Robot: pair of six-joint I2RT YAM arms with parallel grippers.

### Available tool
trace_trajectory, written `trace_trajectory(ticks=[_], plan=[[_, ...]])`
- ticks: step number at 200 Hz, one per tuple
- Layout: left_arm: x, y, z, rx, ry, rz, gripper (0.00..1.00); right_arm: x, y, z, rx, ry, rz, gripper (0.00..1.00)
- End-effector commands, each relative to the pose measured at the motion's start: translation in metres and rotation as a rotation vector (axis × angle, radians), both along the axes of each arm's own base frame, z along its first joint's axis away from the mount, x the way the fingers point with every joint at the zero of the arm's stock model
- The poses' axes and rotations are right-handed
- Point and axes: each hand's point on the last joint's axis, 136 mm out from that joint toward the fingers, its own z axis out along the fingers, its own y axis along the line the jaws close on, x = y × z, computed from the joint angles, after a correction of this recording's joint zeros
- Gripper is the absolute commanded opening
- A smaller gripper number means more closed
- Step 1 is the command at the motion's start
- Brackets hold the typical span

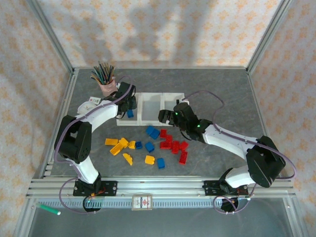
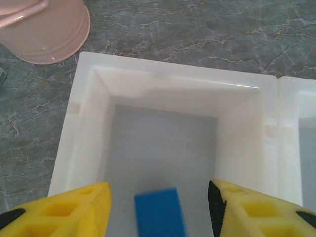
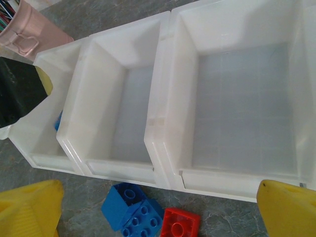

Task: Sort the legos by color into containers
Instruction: Place the lego in the container, then touch the lego at the center of the table.

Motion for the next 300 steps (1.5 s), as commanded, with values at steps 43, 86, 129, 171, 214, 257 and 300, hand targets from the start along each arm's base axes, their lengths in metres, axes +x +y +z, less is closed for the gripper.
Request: trace_trajectory(ticks=[43,86,129,171,214,257,300], plan=[[-0.04,-0.014,0.042,-0.096,-0.047,-0.082,0.6,-0.014,-0.011,0.004,-0.03,0.015,0.016,1.0],[-0.098,-0.03,0.033,-0.124,-0.013,-0.131,0.61,-0.033,-0.025,-0.015,-0.031,0.081,0.005,1.0],[-0.146,-0.066,0.016,-0.21,0.027,-0.208,0.62,-0.048,-0.029,-0.036,-0.018,0.151,0.008,1.0],[-0.166,-0.102,-0.007,-0.354,0.05,-0.313,0.64,-0.05,-0.036,-0.045,-0.019,0.15,-0.016,1.0],[-0.155,-0.107,-0.026,-0.329,0.039,-0.302,0.66,-0.047,-0.041,-0.047,-0.024,0.137,-0.034,1.0],[-0.136,-0.106,-0.034,-0.256,0.001,-0.292,0.71,-0.044,-0.046,-0.045,-0.038,0.124,-0.047,1.0],[-0.12,-0.115,-0.046,-0.2,0.031,-0.309,0.71,-0.044,-0.051,-0.043,-0.035,0.114,-0.058,1.0]])
